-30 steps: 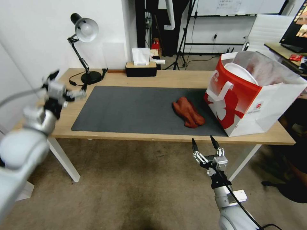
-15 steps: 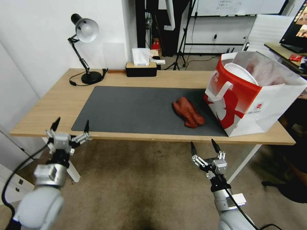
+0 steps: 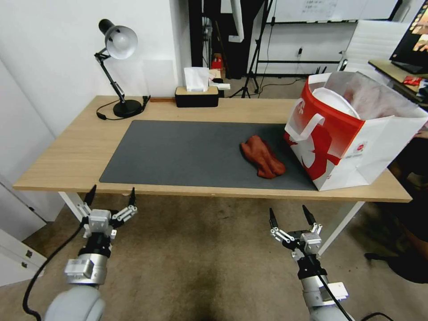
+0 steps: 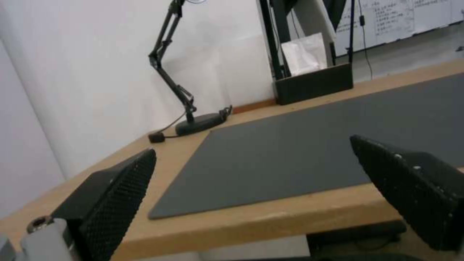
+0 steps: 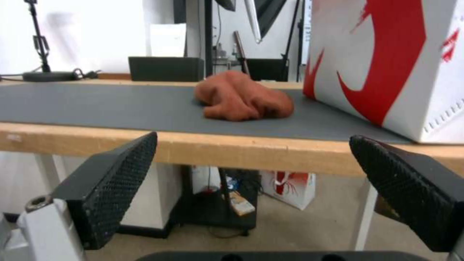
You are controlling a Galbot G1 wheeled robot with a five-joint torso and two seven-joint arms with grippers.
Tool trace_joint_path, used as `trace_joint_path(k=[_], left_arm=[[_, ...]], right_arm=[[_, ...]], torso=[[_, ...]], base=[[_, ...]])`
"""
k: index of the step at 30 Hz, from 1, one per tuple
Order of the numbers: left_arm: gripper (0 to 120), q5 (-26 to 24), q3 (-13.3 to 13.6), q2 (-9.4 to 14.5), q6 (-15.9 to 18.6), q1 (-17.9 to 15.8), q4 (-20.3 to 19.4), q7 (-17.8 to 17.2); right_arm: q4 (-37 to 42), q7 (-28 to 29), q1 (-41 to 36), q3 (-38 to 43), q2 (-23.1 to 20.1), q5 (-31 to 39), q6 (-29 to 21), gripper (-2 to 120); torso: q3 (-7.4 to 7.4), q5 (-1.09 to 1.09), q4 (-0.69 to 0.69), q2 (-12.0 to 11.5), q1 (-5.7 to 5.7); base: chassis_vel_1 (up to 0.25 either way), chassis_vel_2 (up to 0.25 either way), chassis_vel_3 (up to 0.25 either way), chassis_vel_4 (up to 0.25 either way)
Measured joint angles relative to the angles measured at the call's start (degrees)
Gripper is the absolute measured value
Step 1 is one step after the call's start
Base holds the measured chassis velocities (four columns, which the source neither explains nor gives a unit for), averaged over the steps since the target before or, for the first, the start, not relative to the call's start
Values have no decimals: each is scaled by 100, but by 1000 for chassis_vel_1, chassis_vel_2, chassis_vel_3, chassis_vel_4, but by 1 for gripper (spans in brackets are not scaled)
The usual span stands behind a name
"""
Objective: Sweep shrimp from table into container with towel, then put container into takeout bag.
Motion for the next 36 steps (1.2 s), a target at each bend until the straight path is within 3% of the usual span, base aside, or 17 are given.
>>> trace_joint_path(k=[17,36], left_arm=[[100,104,212,-74,-249,-7,292,181],[100,70,173,-57,-260,-16,301,223]], right_arm=[[-87,104,-61,45,55,-85,19,100],[-115,122,-43,50,55,-88,-10,100]], torso=[[0,1,0,0,0],[0,0,0,0,0]], base=[[0,0,0,0],[0,0,0,0]])
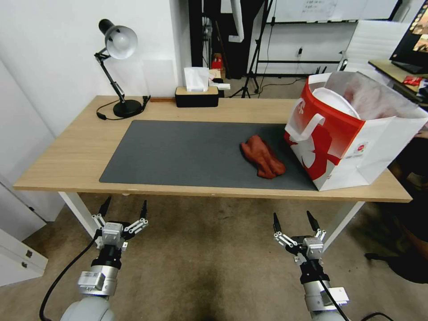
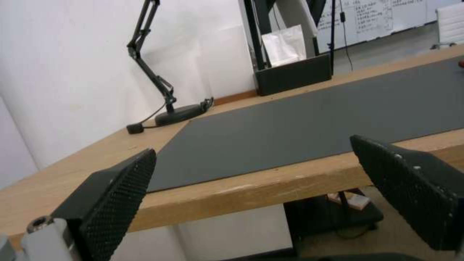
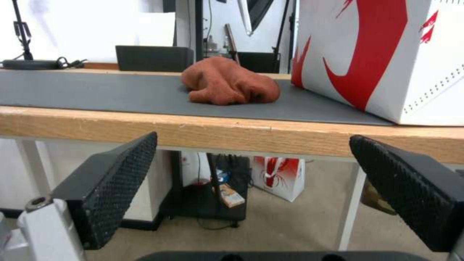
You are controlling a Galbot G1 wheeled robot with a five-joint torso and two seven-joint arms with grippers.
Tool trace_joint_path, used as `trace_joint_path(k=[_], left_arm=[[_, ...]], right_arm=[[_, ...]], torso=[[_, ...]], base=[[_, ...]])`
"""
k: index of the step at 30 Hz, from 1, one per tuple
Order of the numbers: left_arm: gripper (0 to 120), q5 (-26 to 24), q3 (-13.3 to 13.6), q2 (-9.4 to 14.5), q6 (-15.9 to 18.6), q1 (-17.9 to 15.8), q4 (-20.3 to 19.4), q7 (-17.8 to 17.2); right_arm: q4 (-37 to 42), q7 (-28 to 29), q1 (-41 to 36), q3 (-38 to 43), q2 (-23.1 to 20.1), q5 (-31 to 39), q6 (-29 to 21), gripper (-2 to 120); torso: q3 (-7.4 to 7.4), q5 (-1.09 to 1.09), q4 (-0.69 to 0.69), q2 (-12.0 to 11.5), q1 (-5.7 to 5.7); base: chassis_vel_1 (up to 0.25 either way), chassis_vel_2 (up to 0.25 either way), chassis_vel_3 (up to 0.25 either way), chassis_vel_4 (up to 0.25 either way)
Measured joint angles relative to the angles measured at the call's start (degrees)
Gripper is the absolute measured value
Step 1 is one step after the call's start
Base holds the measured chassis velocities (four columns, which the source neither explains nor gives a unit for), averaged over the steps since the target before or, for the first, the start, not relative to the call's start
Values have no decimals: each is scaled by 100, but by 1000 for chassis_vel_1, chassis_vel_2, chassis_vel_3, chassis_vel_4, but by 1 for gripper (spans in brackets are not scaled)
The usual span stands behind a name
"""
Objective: Sweep shrimp from table into container with towel, then put container into takeout bag.
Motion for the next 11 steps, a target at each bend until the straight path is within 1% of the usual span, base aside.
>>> trace_joint_path(k=[11], left_arm=[[100,-14,-38,-3,-15,16,0,-7]], right_arm=[[-9,-2,-2,1,13,-11,-9,100]], torso=[[0,0,0,0,0]], base=[[0,0,0,0]])
